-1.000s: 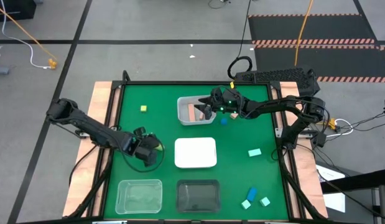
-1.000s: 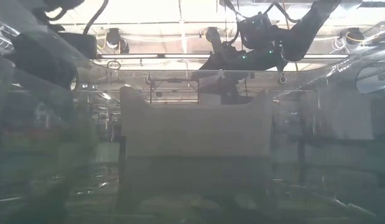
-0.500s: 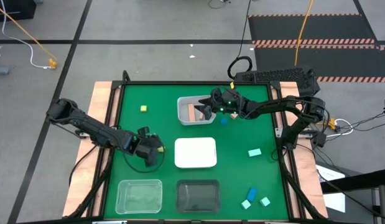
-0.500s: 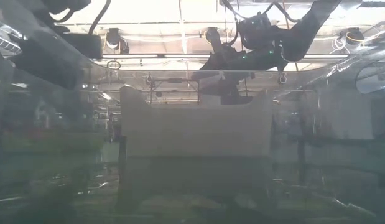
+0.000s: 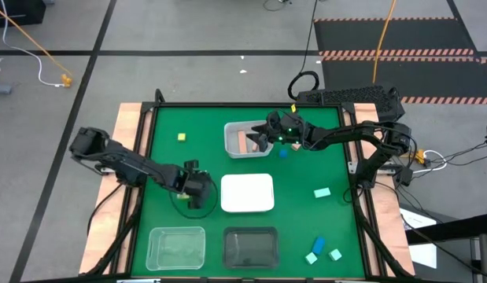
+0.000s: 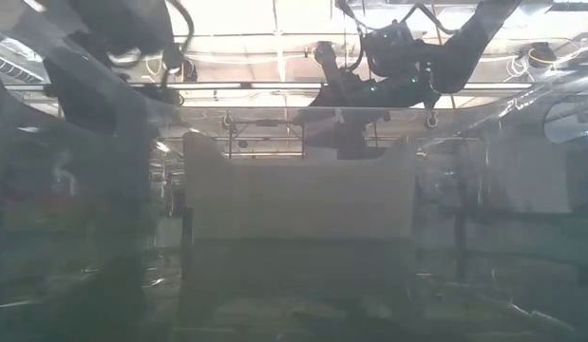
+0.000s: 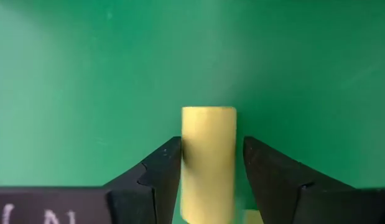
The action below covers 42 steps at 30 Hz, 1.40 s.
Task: Sort & place blocks by color
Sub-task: Put the bottom right green block into the white bin
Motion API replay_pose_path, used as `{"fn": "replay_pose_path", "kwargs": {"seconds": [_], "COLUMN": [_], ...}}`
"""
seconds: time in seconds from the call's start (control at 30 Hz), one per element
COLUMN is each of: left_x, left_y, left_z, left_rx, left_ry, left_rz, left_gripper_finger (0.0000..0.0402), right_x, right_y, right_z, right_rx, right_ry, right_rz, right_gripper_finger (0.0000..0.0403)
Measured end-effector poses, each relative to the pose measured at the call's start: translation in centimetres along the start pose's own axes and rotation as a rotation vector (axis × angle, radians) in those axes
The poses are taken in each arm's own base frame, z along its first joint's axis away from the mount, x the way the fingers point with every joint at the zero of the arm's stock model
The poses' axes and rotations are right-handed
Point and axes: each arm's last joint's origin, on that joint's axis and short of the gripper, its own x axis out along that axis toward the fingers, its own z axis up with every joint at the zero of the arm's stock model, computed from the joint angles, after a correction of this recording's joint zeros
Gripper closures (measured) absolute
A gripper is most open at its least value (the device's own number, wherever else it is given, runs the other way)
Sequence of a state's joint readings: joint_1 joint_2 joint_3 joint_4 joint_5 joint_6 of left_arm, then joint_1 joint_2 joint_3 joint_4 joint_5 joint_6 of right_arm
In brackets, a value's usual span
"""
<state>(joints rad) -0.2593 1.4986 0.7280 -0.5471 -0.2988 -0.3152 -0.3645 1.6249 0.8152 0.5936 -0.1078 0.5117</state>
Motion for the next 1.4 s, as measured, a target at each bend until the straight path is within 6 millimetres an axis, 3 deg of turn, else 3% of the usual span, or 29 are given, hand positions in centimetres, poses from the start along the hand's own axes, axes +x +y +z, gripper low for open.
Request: {"fn": "replay_pose_path", "kwargs": {"seconds": [0.23,0.43,0.57,0.8,1.0,1.23,1.4], "left_x": [1.9,1.5,0.8,-1.9,-5.2,-9.1,-11.5], "left_y": [0.1,0.4,0.6,1.5,3.5,6.5,8.0], "left_z": [0.1,0.2,0.1,0.6,1.0,2.7,4.8], "left_rx": [0.002,-0.086,-0.156,-0.263,-0.36,-0.541,-0.555], "left_ry": [0.078,0.061,0.04,-0.094,-0.31,-0.683,-0.976], "left_rz": [-0.033,-0.037,-0.039,-0.043,0.034,0.104,0.122], "left_gripper_finger": [0.0227,0.0272,0.0272,0.0272,0.0272,0.0272,0.0272], "right_x": [0.0,0.0,0.0,0.0,0.0,-0.2,-0.6], "right_y": [0.0,-0.1,-0.1,-0.2,0.0,0.9,1.7], "right_z": [-0.1,-0.2,-0.2,-0.4,0.0,1.5,2.9], "right_rx": [0.001,0.002,0.007,0.009,0.08,0.124,0.195], "right_ry": [0.005,0.015,0.024,0.04,-0.003,-0.151,-0.288], "right_rz": [-0.003,-0.01,-0.015,-0.024,0.001,0.1,0.209], "right_gripper_finger": [0.0154,0.0154,0.0154,0.0154,0.0154,0.0154,0.0154]}}
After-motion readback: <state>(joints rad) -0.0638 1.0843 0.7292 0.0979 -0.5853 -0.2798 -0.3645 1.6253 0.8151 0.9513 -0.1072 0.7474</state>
